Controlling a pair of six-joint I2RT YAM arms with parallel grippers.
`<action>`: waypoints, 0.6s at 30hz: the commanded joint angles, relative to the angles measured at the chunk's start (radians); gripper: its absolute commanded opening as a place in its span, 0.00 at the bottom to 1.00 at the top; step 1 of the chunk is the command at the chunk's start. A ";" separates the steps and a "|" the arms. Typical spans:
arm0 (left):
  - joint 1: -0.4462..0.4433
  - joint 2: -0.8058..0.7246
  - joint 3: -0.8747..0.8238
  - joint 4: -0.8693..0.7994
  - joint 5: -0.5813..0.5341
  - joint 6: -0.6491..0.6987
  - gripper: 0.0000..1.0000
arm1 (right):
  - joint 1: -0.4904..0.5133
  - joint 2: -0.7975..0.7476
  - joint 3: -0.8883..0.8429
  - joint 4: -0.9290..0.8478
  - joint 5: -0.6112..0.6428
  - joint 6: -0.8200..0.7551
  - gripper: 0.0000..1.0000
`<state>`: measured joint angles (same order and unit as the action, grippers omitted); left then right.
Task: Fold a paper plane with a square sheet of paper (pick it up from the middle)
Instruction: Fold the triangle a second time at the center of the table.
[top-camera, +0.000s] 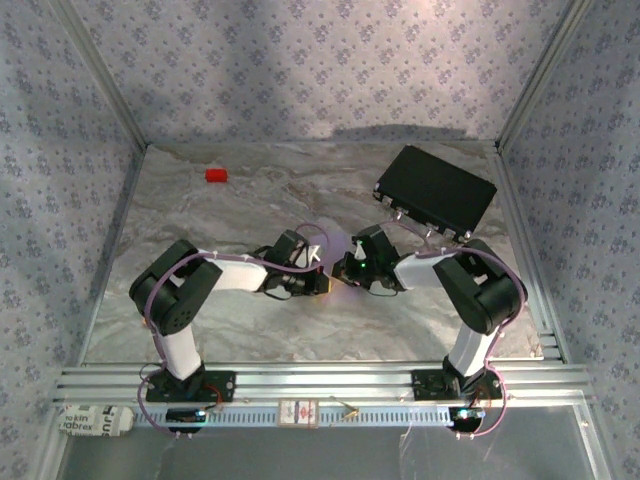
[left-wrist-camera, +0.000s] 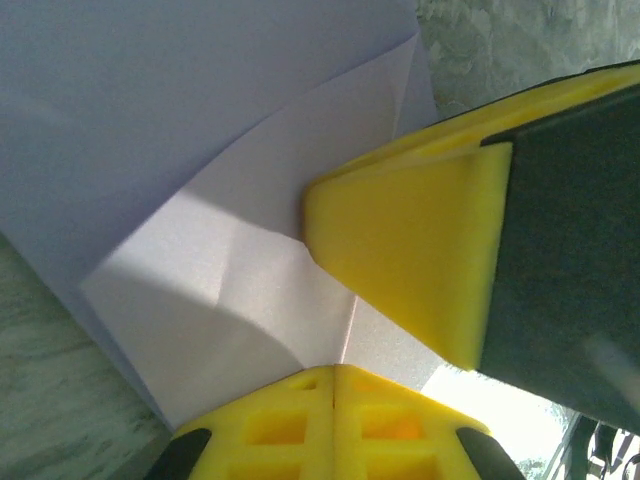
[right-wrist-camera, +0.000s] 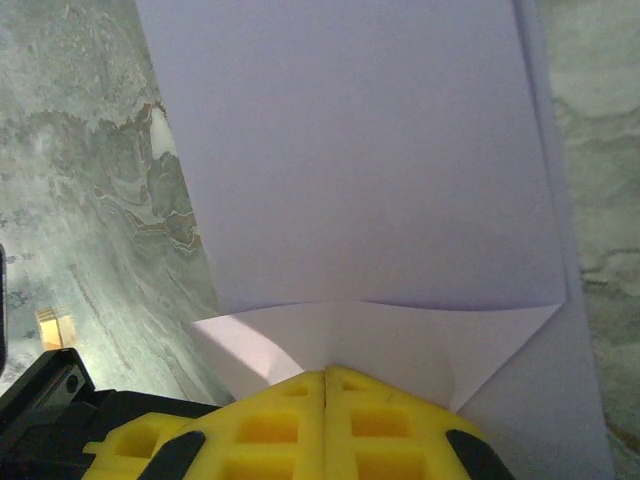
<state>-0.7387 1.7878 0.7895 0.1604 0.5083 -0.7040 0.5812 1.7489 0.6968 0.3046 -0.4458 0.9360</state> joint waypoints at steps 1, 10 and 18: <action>0.004 0.046 -0.035 -0.115 -0.046 0.026 0.00 | -0.044 0.043 -0.025 -0.010 0.035 0.009 0.00; 0.004 0.065 -0.075 -0.090 -0.053 0.024 0.00 | -0.121 0.037 0.013 -0.047 0.037 -0.005 0.00; 0.002 0.059 -0.067 -0.096 -0.047 0.029 0.00 | -0.149 -0.041 0.020 -0.102 0.097 -0.026 0.00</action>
<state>-0.7349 1.7897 0.7692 0.2054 0.5163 -0.7006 0.4534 1.7500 0.7097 0.2859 -0.4557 0.9405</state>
